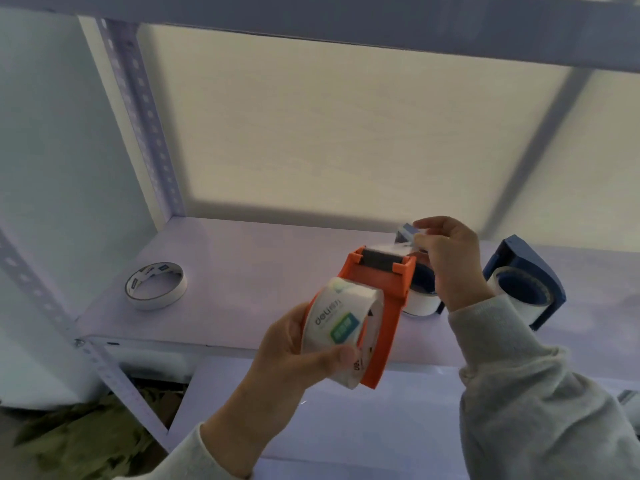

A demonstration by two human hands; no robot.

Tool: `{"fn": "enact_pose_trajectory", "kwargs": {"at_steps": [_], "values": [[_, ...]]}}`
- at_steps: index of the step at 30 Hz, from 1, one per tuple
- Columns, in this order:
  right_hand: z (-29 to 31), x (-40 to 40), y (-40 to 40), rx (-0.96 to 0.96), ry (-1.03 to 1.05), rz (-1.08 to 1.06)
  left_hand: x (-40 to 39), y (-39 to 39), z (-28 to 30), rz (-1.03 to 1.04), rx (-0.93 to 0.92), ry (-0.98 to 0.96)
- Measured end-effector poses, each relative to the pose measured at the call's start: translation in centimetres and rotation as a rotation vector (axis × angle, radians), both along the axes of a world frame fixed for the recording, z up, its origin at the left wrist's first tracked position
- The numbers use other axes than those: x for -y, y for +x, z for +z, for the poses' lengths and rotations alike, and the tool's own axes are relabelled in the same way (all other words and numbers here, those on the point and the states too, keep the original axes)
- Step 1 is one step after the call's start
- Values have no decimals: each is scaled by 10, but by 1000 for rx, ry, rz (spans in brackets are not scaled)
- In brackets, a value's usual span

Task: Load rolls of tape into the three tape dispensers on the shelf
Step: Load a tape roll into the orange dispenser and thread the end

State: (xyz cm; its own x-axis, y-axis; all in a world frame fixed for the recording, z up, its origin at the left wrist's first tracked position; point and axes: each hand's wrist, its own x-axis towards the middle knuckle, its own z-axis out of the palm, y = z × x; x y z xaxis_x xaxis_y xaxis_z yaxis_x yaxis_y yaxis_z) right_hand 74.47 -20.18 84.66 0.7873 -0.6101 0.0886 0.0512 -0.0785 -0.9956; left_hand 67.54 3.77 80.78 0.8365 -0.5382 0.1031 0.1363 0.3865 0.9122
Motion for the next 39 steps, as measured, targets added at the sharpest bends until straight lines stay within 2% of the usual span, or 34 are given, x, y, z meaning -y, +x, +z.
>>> {"fn": "enact_pose_trajectory", "kwargs": {"at_steps": [5, 11, 21, 22, 24, 26, 27, 29, 31, 35, 39], "values": [[-19, -14, -14, 7, 155, 253, -5, 8, 4, -1, 8, -164], [-28, -40, -33, 92, 431, 371, -5, 11, 5, 10, -124, -340], [-52, -61, -56, 161, 557, 353, 4, 16, -2, 58, -242, -386], [-54, -62, -59, 160, 547, 368, 4, 16, -3, 63, -251, -391], [-60, -66, -66, 133, 393, 384, 6, 16, -3, 85, -268, -418], [-68, -73, -67, 97, 486, 491, 8, 17, -1, 116, -287, -453], [-70, -81, -69, 115, 405, 554, 10, 17, 0, 134, -302, -448], [-66, -94, -74, 175, 73, 519, 11, 20, -4, 156, -323, -402], [-62, -98, -74, 186, -21, 611, 11, 23, -8, 161, -320, -360], [-58, -98, -56, 88, -132, 619, 6, 37, -15, 165, -210, -158], [-58, -96, -38, 36, -235, 616, 4, 48, -18, 288, -158, 86]]}}
